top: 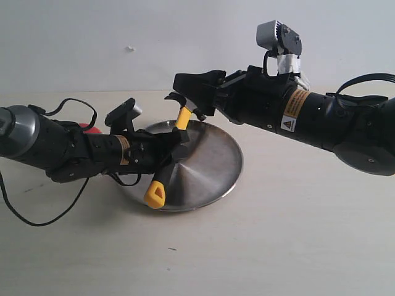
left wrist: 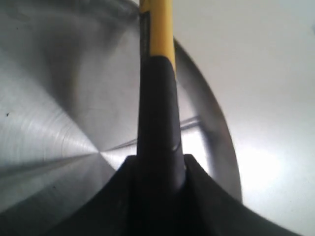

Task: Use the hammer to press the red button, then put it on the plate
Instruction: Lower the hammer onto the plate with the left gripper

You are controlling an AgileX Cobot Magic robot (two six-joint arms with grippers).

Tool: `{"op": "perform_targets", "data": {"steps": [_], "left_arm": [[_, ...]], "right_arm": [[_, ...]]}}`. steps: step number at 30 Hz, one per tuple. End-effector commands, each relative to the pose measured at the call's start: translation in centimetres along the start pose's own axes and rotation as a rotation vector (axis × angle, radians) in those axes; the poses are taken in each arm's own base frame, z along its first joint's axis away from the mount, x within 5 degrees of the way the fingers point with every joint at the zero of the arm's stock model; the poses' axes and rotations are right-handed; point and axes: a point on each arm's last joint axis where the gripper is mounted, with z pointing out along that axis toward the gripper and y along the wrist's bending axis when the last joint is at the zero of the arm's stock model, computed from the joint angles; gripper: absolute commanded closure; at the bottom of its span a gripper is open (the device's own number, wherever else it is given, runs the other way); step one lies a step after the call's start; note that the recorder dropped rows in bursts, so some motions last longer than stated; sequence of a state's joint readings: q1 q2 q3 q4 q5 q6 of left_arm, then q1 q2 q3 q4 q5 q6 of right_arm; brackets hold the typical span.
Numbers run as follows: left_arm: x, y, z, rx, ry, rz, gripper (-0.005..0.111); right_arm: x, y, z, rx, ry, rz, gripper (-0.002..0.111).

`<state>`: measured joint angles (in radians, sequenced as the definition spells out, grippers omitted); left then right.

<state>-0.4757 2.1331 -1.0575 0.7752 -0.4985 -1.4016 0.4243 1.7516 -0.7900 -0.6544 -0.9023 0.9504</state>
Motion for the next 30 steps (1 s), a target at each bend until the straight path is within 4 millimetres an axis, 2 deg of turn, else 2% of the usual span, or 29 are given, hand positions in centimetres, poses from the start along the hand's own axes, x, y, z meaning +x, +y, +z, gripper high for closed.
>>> {"op": "perform_targets", "data": {"steps": [1, 16, 19, 25, 30], "left_arm": [[-0.11, -0.38, 0.45, 0.056, -0.013, -0.002, 0.107], [0.13, -0.19, 0.6, 0.053, -0.001, 0.065, 0.106], [0.14, -0.19, 0.6, 0.053, -0.001, 0.064, 0.1], [0.15, -0.11, 0.61, 0.045, 0.001, 0.061, 0.077], [0.21, 0.26, 0.62, 0.004, 0.009, 0.062, 0.07]], "right_arm": [[-0.31, 0.2, 0.01, -0.009, -0.011, -0.011, 0.045], [-0.31, 0.2, 0.01, -0.009, -0.011, -0.011, 0.045], [-0.31, 0.2, 0.01, -0.009, -0.011, -0.011, 0.045], [-0.31, 0.2, 0.01, -0.009, -0.011, -0.011, 0.045], [-0.31, 0.2, 0.01, -0.009, -0.011, -0.011, 0.045]]}}
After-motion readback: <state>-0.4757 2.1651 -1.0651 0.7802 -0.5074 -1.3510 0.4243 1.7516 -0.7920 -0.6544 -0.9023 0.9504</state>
